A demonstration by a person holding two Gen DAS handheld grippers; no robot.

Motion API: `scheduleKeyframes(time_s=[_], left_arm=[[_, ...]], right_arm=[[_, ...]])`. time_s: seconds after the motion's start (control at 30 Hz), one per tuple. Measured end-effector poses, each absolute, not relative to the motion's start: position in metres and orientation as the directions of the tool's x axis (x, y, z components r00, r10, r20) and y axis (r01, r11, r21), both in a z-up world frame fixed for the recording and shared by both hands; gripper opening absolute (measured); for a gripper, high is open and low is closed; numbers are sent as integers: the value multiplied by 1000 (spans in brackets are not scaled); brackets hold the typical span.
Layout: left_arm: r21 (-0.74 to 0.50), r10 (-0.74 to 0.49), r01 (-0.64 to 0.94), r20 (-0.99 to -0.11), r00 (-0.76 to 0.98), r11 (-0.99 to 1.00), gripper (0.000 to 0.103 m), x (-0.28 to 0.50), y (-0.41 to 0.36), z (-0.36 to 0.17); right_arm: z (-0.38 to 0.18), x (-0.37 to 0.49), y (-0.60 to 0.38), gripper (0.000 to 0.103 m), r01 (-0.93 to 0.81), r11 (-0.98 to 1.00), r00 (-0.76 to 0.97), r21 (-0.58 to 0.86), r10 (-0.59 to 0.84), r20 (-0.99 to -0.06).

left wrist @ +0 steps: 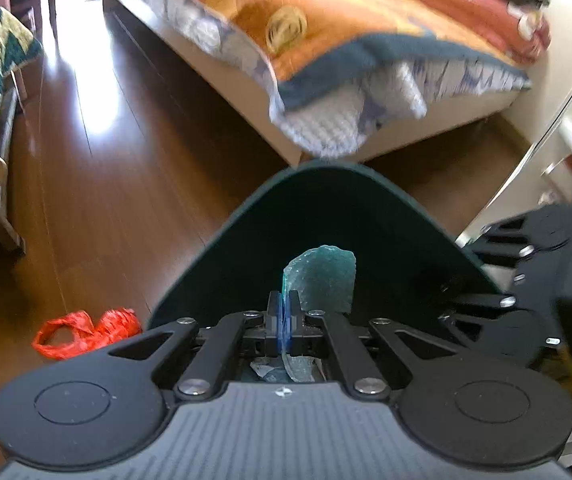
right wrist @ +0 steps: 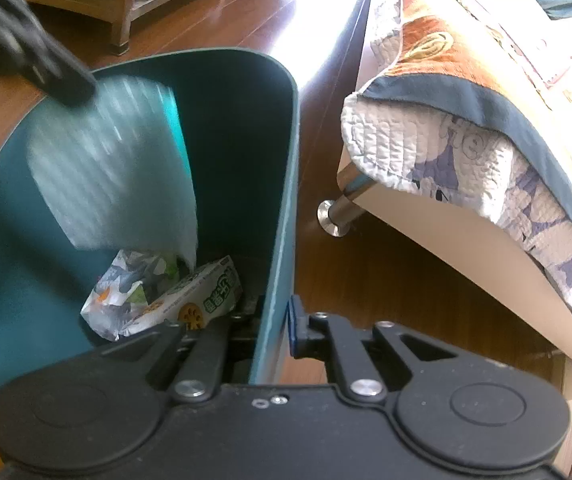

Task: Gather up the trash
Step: 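Carry the silver mailer into the green bin and open the left gripper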

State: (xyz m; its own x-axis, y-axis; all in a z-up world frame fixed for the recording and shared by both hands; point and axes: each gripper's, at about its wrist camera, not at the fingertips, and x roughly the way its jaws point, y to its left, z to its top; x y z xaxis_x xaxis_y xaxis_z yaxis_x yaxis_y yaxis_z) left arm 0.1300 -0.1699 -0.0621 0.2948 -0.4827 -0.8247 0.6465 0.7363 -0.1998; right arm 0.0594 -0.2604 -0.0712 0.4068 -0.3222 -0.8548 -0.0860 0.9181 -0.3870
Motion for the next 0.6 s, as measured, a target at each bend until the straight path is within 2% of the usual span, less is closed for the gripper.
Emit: scheduleKeyframes(time_s=[0.33, 0.47, 0.6], left_arm=[[-125, -337, 624, -912, 234, 771, 1, 144, -210, -125], [-120, -321, 625, -921, 219, 772, 1, 145, -218, -133], [-174, -342, 610, -925, 169, 773, 4, 149, -216, -138]], right_arm=[[-70, 66, -260, 8, -127, 923, 430, -363, -279, -859], [-69, 65, -260, 8, -131, 924, 433, -360, -273, -859], [-69, 64, -260, 8, -128, 925, 433, -358, -273, -859]])
